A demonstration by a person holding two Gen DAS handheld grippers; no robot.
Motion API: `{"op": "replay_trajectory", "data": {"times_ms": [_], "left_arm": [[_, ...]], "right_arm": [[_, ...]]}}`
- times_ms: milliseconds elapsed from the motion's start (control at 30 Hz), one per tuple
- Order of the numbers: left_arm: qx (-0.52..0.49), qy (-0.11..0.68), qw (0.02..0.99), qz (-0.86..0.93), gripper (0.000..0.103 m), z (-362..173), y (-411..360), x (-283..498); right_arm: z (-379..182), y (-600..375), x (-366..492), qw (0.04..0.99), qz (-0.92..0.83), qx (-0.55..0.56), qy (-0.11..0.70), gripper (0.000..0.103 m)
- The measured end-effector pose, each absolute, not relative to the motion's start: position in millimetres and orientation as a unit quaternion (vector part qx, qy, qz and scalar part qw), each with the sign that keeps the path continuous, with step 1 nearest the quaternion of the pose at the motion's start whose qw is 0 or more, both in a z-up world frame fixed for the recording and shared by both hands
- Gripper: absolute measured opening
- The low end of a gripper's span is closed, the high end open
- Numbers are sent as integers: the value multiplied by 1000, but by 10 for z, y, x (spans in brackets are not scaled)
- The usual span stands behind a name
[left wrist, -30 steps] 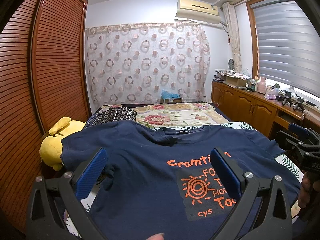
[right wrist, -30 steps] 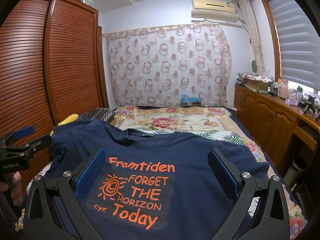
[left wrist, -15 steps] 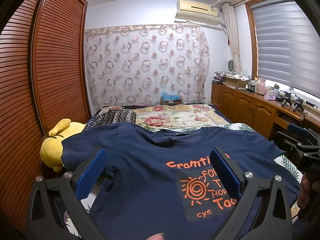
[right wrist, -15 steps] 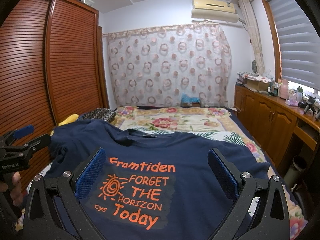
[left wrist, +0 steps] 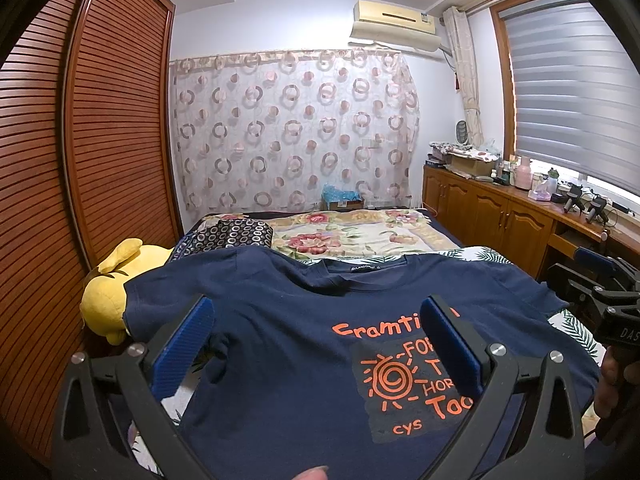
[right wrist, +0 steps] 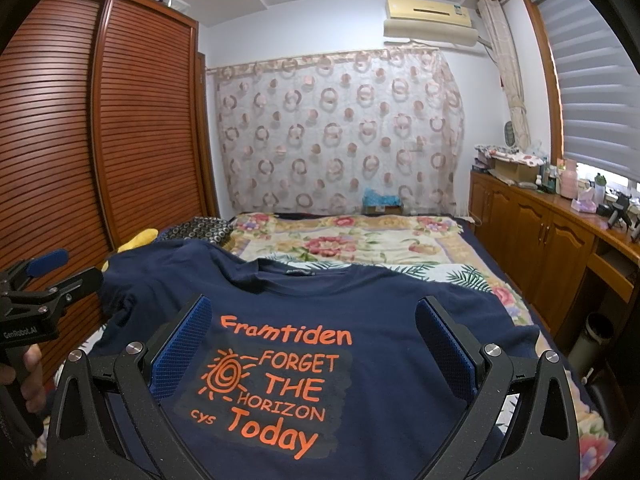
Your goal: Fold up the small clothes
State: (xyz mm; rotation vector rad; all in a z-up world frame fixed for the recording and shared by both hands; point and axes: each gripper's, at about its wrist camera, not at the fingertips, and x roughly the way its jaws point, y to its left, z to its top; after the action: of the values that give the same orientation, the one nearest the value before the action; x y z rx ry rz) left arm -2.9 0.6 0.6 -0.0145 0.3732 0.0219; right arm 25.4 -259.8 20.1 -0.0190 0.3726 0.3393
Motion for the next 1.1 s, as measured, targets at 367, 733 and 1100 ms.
{"op": "replay_trajectory", "data": {"times_ms": [367, 733, 1100], "left_arm": [[-6, 185, 983, 11, 103, 6, 0, -38], [-9, 194, 981, 12, 103, 84, 79, -13], [-21, 216, 976, 23, 103, -36, 372, 81]], "right_arm": [[202, -2595, 249, 968, 168, -9, 184, 103], [230, -2549, 293, 965, 181, -8, 191, 103], [70, -2375, 342, 958, 195, -16, 207, 103]]}}
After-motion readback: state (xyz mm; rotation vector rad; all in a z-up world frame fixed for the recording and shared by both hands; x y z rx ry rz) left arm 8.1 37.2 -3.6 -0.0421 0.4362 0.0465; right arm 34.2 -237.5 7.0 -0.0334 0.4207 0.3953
